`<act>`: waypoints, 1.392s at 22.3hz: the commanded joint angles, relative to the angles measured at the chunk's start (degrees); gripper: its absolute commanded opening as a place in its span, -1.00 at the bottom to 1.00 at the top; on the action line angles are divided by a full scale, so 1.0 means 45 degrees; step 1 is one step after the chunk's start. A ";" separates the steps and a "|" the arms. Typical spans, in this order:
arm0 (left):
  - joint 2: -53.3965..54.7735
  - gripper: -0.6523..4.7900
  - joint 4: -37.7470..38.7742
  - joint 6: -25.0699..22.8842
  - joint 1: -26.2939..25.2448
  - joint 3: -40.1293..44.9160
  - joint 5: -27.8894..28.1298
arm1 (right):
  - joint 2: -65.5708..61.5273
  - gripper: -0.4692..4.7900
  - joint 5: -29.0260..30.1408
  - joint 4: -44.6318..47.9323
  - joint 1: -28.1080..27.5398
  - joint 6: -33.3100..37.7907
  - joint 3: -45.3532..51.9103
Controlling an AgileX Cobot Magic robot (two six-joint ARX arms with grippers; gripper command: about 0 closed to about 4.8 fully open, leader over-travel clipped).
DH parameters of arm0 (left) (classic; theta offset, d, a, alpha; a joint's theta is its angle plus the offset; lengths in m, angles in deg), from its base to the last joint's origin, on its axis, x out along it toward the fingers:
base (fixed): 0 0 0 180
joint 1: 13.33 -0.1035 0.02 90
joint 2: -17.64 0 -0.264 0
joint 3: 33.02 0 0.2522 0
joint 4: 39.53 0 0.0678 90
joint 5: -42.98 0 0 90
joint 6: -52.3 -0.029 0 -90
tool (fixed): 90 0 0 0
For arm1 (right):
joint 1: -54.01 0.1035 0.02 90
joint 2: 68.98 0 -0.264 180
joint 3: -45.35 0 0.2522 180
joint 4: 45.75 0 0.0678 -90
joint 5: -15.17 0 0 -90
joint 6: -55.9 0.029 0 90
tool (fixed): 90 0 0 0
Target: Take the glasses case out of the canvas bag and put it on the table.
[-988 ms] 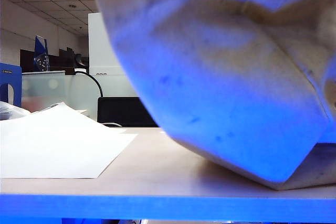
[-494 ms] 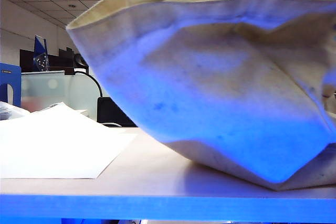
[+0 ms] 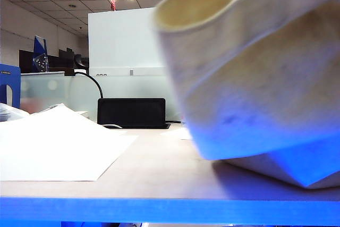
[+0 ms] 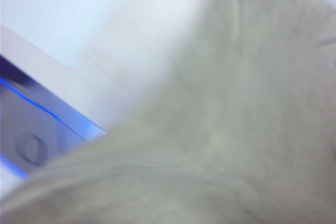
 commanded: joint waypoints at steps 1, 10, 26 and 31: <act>-0.0049 -0.77 -0.1073 -0.0321 -0.0015 -0.0039 -0.0010 | 0.0359 0.67 0.1836 0.1700 -0.0015 0.0073 -0.0709; -0.0049 -0.77 -0.1909 -0.0957 -0.0053 -0.0044 0.1350 | 0.0418 0.72 0.7261 0.6586 -0.0034 0.1943 -0.0782; 0.0034 -0.77 -0.3871 -0.2841 -0.5168 -0.1428 0.2064 | 0.1112 0.68 0.9792 1.1113 -0.1559 0.5202 -0.0801; 0.0418 -0.77 -0.4104 -0.2773 -0.7742 -0.2584 0.2681 | 0.0418 0.68 1.3022 0.8034 -0.5425 0.4886 -0.0797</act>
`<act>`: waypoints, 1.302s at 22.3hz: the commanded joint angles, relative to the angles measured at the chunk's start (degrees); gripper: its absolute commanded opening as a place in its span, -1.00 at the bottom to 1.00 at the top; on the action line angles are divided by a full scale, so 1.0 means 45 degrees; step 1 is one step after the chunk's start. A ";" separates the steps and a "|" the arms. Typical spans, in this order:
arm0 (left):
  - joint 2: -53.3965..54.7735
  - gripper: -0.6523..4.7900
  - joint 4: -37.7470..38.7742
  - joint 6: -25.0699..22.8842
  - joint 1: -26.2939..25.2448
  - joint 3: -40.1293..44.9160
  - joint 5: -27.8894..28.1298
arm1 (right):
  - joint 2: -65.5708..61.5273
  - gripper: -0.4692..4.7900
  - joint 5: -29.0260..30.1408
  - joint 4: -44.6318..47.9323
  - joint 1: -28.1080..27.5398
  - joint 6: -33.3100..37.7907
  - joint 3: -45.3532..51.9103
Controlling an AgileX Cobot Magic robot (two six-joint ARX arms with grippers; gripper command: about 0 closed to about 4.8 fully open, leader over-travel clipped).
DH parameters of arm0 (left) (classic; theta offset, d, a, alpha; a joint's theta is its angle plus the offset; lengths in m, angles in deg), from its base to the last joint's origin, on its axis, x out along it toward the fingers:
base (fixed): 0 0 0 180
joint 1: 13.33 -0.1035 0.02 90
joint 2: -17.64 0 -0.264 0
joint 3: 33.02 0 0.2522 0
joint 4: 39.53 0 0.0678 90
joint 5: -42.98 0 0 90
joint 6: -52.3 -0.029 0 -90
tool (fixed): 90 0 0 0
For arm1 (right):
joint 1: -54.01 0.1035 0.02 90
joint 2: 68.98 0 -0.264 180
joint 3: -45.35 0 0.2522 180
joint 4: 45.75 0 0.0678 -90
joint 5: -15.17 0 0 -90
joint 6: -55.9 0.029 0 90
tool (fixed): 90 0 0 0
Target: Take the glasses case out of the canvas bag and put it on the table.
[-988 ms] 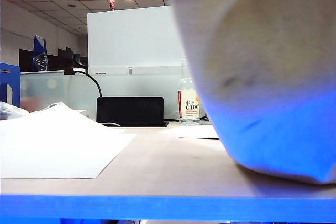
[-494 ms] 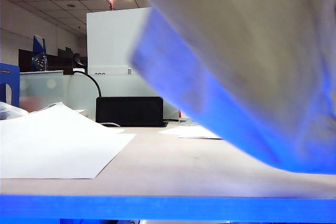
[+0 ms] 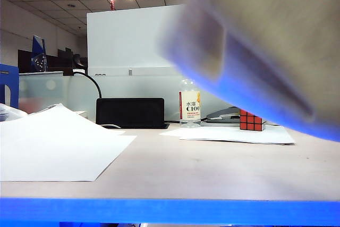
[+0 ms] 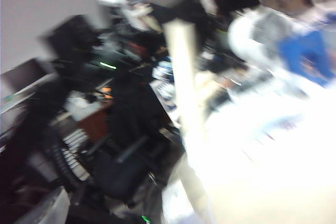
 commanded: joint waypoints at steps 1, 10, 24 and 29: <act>0.0107 -0.77 -0.0452 -0.0029 -0.0840 -0.0695 0.0641 | -0.0427 0.68 0.2720 -0.2613 -0.1695 -0.0685 -0.0092; 0.1229 -0.78 0.0301 -0.0102 -0.1103 -0.1190 0.0248 | 0.0092 0.68 0.5974 0.4284 -0.1982 0.4639 -0.0097; 0.2152 -0.77 -0.1865 0.2939 -0.1549 -0.1205 -0.3502 | -0.0423 0.50 0.3589 0.4857 0.5260 0.6198 0.2973; 0.2608 -0.77 -0.2822 0.2871 -0.2497 -0.2501 -0.2885 | -0.2895 0.49 0.3415 0.6917 0.8510 0.6275 0.3143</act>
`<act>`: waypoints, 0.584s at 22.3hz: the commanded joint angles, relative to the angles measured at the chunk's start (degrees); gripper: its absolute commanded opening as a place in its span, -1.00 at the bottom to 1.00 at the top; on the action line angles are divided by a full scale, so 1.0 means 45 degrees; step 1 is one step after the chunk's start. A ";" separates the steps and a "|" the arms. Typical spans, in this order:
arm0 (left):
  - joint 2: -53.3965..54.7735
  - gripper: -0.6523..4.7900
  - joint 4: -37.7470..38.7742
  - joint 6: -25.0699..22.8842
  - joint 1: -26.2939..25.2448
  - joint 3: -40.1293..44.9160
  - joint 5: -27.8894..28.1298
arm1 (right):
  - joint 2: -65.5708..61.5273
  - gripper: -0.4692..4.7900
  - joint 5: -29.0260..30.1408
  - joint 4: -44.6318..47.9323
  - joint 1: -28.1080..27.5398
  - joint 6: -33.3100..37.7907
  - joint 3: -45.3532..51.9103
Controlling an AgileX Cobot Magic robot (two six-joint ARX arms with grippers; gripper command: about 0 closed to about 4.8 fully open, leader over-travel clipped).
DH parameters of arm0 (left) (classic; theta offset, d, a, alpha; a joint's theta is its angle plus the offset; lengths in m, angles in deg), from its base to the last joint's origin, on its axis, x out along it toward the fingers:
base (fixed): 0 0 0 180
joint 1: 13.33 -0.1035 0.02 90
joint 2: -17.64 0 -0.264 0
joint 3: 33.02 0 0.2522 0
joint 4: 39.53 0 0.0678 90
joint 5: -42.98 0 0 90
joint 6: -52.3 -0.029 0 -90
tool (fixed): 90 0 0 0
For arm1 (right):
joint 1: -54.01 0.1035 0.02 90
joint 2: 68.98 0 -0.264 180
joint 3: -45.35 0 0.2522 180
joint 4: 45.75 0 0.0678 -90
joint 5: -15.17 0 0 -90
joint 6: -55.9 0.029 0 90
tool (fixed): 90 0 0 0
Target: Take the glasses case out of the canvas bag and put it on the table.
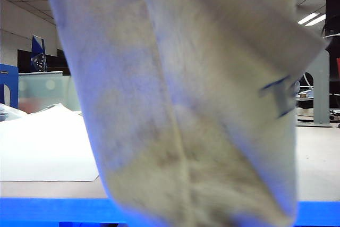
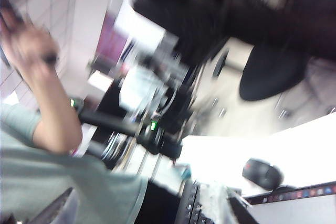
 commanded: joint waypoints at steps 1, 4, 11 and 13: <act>0.0947 -0.77 -0.0437 0.0559 -0.1491 -0.2123 0.0126 | -0.0845 0.49 -0.0185 0.3298 0.0753 0.1103 -0.0325; 0.2390 -0.78 -0.0588 0.2195 -0.2161 -0.4507 -0.1535 | -0.0801 0.49 -0.0719 0.3653 0.0097 0.1044 -0.1423; 0.6591 -0.77 -0.2992 0.8150 -0.2764 -1.1924 -0.4745 | -0.0175 0.49 -0.0646 0.3410 -0.2069 0.0627 -0.5236; 0.8364 -0.77 -0.1511 0.8806 -0.2725 -1.6252 -0.5246 | 0.0330 0.49 -0.0559 0.2890 -0.2317 0.0520 -0.5289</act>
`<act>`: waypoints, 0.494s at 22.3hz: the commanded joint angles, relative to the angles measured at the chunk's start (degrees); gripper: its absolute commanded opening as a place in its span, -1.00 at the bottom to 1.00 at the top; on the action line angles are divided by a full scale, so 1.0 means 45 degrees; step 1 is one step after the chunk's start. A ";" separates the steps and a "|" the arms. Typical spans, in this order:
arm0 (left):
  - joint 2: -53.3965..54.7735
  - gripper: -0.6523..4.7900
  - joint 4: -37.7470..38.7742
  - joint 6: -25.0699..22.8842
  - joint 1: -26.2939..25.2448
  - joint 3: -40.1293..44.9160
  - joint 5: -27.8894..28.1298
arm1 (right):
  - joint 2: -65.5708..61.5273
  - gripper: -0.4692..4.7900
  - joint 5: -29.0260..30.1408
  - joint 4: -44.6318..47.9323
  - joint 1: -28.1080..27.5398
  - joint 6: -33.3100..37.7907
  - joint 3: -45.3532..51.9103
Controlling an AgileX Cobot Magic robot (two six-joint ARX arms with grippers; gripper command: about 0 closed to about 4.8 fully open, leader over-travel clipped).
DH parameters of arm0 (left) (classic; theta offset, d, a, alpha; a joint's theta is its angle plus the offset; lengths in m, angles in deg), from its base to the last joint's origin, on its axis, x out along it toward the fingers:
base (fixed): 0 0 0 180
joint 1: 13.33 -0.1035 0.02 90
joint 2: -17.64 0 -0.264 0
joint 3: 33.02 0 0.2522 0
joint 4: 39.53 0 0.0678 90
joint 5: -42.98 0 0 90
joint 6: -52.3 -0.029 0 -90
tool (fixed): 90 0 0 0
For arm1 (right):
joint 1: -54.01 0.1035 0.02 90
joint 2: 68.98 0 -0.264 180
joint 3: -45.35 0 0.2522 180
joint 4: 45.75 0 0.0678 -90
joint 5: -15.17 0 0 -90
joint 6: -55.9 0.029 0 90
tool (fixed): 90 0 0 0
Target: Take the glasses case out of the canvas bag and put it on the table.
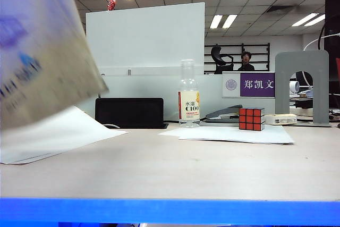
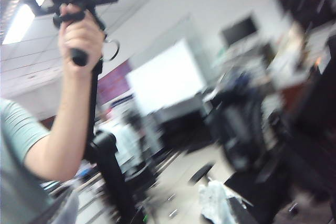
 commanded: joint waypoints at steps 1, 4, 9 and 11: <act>0.2108 -0.77 0.1705 0.1423 0.0233 -0.6037 -0.0787 | 0.0699 0.49 0.0189 -0.1054 -0.0248 -0.0437 -0.0073; 0.3366 -0.77 0.6212 0.0563 0.1700 -0.9224 -0.2191 | 0.1258 0.49 0.0063 -0.3813 -0.0262 -0.2535 -0.0068; 0.3492 -0.77 1.5824 -0.7257 0.5353 -0.9170 0.1943 | 0.1336 0.49 0.0073 -0.6052 -0.0238 -0.4167 -0.0068; 0.4007 -0.78 1.5353 -0.8325 0.7359 -0.8786 0.4464 | 0.1472 0.49 0.0078 -0.6664 -0.0238 -0.4755 -0.0068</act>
